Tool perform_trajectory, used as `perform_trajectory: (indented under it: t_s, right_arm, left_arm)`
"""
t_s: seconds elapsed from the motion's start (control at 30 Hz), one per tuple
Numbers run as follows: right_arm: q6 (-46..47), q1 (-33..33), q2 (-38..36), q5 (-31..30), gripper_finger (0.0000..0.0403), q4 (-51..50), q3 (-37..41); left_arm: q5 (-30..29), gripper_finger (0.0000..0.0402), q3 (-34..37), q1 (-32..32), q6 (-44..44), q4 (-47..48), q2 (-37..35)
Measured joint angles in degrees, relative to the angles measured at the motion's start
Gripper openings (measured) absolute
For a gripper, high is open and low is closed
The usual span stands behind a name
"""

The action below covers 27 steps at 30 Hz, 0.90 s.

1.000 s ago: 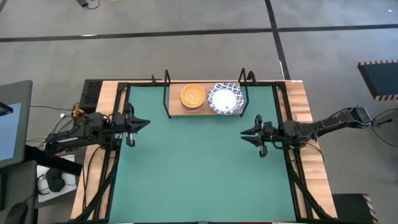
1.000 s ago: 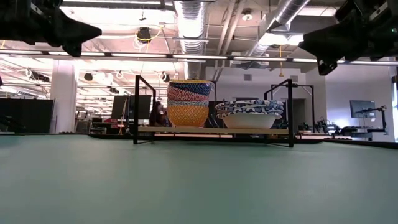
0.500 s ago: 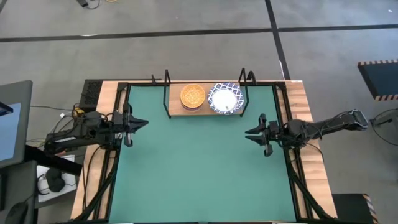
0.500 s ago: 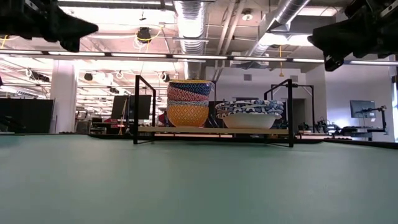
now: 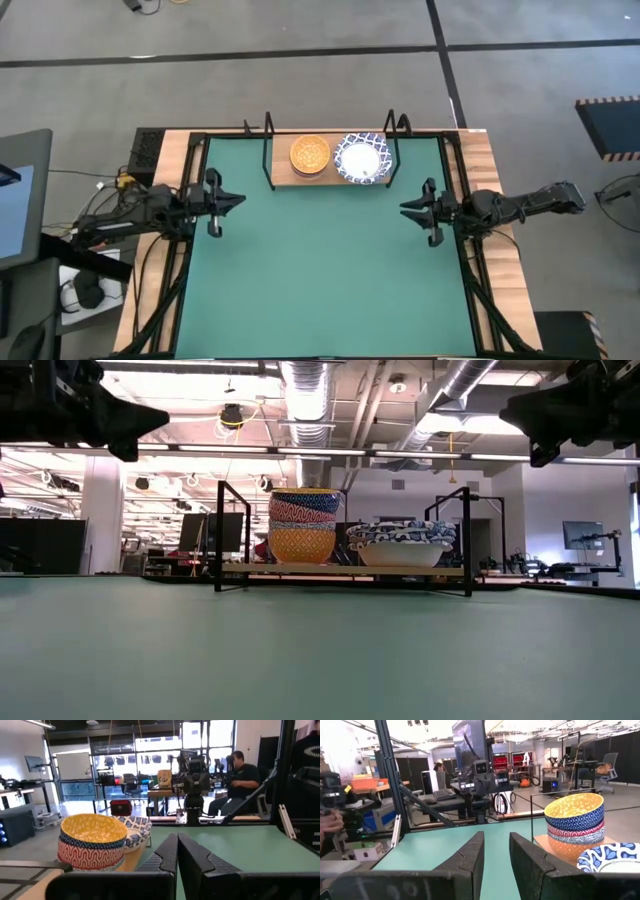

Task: Place and stack bowls onto a shelf
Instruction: Return to Home Position

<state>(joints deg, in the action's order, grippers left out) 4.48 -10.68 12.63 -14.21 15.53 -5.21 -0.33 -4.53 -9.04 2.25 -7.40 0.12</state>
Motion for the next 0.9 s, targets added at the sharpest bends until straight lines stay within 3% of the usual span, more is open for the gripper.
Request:
perform_trajectory:
  t_s: [0.2, 0.47, 0.77, 0.9]
  right_arm:
    - [0.66, 0.96, 0.05, -0.03, 0.0116, 7.14, 4.58]
    - [1.64, 1.84, -3.10, 0.18, 0.0116, 3.43, 4.68]
    - [1.08, 1.84, -12.62, 0.16, 0.0116, -7.45, 3.67]
    - [1.48, 1.84, -12.57, 0.18, 0.0116, -6.65, 4.59]
  left_arm:
    - [-0.40, 0.0000, 0.78, 0.00, -0.71, -1.87, 0.00]
    - [-0.36, 0.0000, 1.19, 0.00, -1.26, -1.44, -0.02]
    - [-0.45, 0.0000, 3.87, 0.00, -2.49, -5.94, -0.01]
    - [-0.43, 0.0000, 3.91, 0.21, -2.55, -6.97, -0.02]
